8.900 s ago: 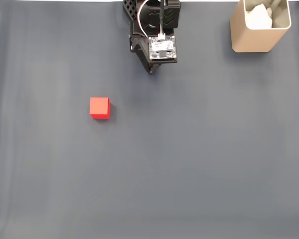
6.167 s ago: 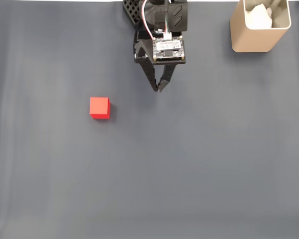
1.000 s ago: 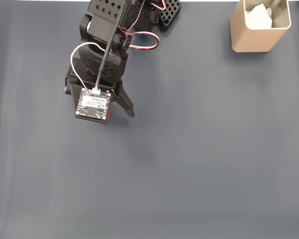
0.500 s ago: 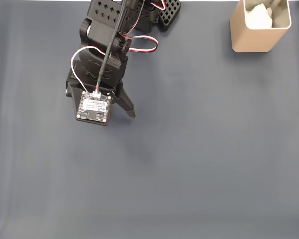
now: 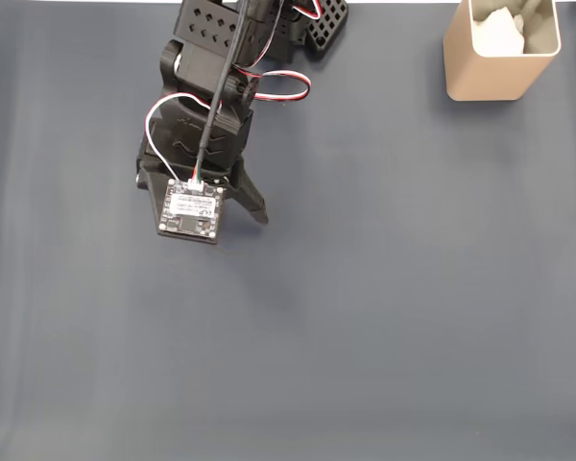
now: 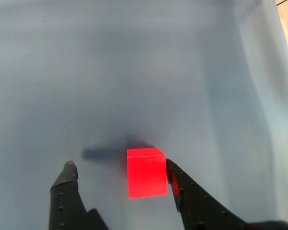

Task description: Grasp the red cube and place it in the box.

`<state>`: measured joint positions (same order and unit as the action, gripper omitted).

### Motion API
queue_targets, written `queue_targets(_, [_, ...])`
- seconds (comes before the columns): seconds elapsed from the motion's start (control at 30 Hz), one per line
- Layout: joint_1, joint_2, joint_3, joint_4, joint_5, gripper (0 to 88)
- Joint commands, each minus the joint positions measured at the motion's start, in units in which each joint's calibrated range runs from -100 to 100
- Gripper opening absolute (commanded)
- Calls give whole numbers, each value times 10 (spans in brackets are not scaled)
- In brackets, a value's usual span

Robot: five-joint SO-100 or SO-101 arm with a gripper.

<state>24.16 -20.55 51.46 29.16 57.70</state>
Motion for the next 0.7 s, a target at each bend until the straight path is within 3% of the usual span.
queue_targets(0.0, [-6, -16, -3, 0, -3, 430])
queue_targets(0.67, [-8, -14, -6, 0, -5, 418])
